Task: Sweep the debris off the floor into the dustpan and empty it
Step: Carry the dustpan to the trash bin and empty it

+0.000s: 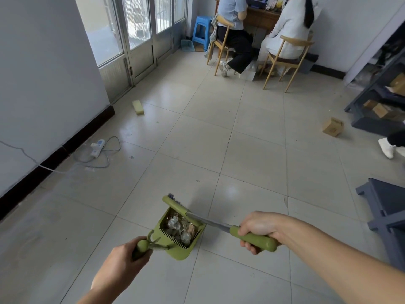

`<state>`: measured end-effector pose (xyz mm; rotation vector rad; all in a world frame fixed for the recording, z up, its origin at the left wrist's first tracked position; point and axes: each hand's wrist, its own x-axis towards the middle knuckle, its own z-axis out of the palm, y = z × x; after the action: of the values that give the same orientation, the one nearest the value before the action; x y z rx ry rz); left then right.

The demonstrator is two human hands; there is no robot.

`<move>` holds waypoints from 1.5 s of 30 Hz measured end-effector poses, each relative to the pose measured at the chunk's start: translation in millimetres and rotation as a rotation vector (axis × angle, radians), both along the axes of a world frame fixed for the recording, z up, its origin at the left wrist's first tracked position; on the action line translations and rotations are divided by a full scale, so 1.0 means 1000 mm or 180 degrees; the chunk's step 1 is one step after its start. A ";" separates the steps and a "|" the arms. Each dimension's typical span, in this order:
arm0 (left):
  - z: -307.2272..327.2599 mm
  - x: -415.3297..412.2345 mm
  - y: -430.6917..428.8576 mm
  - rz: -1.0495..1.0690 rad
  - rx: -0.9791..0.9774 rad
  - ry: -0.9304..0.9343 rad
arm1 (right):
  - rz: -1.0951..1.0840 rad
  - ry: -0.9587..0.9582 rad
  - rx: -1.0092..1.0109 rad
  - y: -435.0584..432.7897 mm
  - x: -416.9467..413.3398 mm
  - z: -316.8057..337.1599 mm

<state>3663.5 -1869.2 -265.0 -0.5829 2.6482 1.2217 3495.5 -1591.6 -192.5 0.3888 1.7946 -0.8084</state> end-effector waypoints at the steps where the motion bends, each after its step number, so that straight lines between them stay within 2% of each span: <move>1: 0.002 -0.002 0.002 -0.0019 -0.0016 0.0003 | -0.0038 0.0018 -0.0046 -0.001 -0.002 0.004; 10: 0.022 -0.034 0.019 -0.0060 -0.0136 0.0084 | -0.0093 0.0217 0.0006 0.001 -0.015 0.034; 16: 0.034 -0.064 0.041 -0.0179 -0.0191 0.0184 | -0.0305 0.0267 -0.0046 0.024 -0.026 0.051; 31: 0.057 -0.137 0.103 -0.0342 -0.0253 0.0259 | -0.0297 0.0487 0.0080 0.095 -0.061 0.090; 45: 0.080 -0.199 0.142 -0.0545 -0.0311 0.0283 | -0.0383 0.0336 0.0134 0.124 -0.092 0.113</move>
<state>3464.1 -1727.7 -185.4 -0.3139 2.7769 1.0992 3403.3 -1467.5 -80.0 0.4933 1.9030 -0.8904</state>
